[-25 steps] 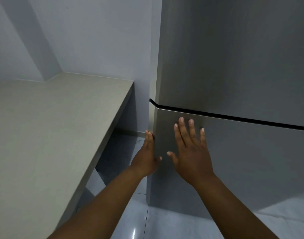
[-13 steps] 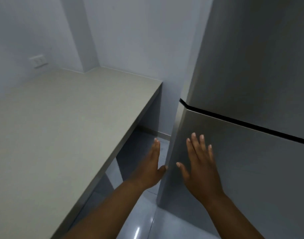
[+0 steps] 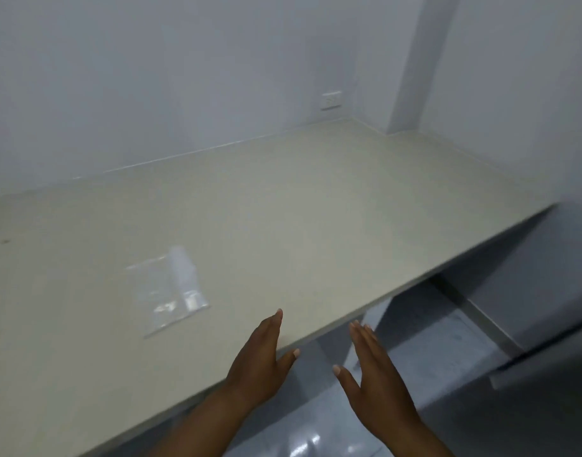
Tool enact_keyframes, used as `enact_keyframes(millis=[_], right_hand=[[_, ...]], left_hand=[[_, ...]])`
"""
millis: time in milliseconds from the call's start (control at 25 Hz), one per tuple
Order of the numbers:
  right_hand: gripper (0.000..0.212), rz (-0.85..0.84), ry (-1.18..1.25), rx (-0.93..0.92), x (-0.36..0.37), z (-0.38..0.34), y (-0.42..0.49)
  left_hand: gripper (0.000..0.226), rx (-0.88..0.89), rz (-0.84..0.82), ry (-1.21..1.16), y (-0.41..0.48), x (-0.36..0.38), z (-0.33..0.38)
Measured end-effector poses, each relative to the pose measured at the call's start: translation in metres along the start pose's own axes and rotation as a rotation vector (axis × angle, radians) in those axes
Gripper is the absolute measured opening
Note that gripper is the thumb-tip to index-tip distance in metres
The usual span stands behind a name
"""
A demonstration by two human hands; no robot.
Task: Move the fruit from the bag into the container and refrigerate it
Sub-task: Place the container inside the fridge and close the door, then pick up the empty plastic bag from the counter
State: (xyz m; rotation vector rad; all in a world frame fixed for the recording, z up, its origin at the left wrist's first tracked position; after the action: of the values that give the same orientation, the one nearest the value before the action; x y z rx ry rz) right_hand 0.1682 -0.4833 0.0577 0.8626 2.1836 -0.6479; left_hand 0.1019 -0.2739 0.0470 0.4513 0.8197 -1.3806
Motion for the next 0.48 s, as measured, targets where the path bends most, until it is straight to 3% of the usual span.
enact_keyframes(millis=[280,480], right_hand=[[0.065,-0.225,0.101,-0.141,0.092,-0.106,0.056],[0.056,-0.249,0.128,-0.149,0.134,-0.157,0.093]], left_hand=[[0.069,-0.302,0.256,-0.119,-0.100,-0.072,-0.120],[0.068,-0.415,0.292,-0.166,-0.133,-0.099,-0.178]])
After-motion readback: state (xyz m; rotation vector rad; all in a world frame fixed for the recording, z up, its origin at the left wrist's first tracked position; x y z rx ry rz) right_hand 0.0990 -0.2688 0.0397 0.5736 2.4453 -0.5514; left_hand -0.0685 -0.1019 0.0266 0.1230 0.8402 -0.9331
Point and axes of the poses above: each hand's wrist, its own y-axis towards the middle knuckle, its own x-axis out of the palm, z = x × y, the point moved 3 cm from there along y, towards the middle knuckle, and after that the axes turned 13 degrees about -z, right-handed, at the moved point
